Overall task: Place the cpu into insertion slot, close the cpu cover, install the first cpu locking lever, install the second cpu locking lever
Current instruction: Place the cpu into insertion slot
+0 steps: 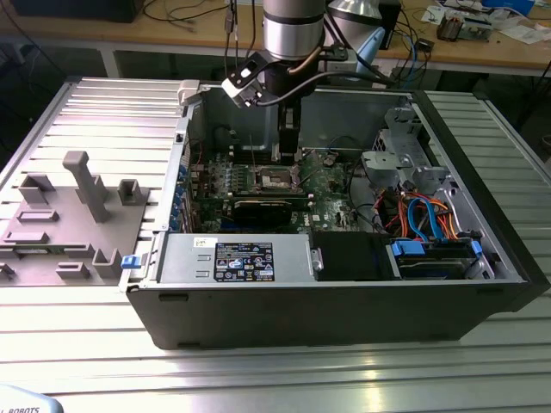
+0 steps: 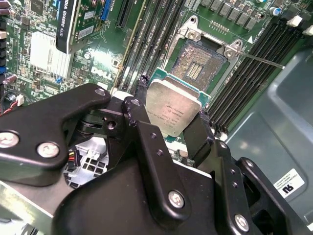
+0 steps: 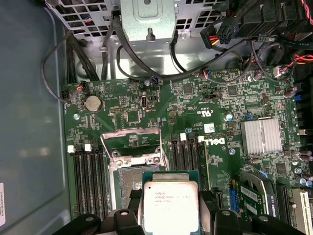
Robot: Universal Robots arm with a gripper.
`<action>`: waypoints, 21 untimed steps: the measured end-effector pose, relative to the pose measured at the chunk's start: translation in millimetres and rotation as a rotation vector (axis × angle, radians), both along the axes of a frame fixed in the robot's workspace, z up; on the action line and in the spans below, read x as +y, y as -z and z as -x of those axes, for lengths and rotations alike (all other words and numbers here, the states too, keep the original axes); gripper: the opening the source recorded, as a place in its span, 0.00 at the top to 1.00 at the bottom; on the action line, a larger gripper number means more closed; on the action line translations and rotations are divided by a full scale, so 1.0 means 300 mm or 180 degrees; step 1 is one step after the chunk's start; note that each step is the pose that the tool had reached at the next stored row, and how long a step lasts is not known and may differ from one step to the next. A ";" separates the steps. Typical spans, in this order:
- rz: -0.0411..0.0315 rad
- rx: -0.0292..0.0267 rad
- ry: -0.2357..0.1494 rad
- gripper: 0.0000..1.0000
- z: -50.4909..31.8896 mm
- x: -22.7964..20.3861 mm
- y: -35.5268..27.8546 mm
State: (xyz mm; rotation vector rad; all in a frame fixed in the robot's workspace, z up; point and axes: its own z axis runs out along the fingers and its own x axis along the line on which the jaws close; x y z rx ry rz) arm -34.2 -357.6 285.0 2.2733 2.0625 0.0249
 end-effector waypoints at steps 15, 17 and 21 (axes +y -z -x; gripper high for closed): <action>0.0000 0.0000 0.0000 0.46 0.001 0.000 0.008; 0.0000 0.0000 0.0000 0.46 0.001 0.000 0.009; 0.0001 0.0000 0.0000 0.46 0.001 0.000 0.012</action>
